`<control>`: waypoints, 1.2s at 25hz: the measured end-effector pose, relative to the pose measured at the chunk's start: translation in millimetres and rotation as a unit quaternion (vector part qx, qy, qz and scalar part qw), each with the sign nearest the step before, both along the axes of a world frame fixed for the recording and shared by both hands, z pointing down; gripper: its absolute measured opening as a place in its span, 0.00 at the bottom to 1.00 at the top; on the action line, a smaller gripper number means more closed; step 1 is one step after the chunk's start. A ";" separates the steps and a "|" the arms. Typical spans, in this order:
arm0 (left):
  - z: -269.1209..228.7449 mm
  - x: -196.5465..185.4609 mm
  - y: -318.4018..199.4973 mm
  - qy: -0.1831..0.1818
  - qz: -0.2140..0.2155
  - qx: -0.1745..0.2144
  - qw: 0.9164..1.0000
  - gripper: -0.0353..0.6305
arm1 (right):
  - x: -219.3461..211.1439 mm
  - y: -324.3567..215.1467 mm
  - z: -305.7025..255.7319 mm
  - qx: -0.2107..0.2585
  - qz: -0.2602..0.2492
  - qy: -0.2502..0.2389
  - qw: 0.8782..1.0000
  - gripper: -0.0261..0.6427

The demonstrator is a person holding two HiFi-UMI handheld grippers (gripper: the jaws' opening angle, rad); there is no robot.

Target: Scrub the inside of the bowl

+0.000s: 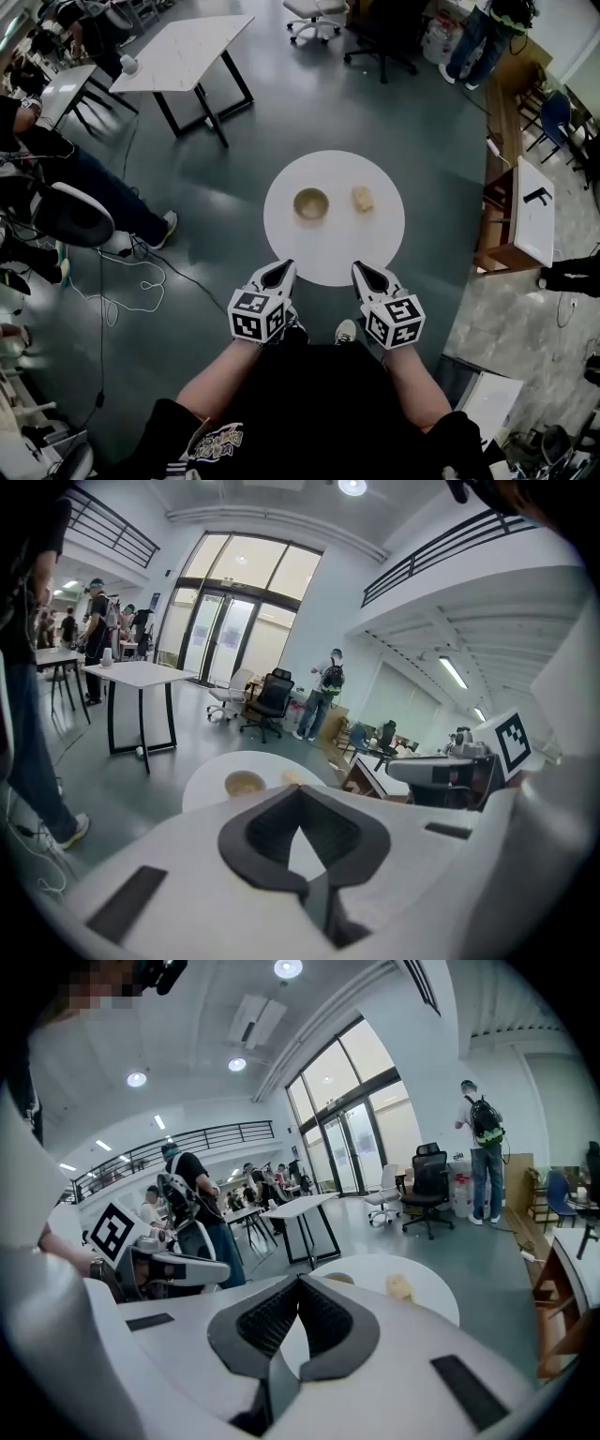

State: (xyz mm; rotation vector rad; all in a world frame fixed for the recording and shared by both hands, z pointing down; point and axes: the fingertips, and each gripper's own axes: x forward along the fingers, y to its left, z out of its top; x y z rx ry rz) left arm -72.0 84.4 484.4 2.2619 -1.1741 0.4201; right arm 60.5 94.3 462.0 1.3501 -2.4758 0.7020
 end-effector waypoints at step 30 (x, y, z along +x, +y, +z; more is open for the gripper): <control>2.2 65.5 45.4 -0.014 -0.014 -0.001 1.000 0.06 | 47.2 35.3 15.3 -0.012 -0.051 -0.014 0.999 0.07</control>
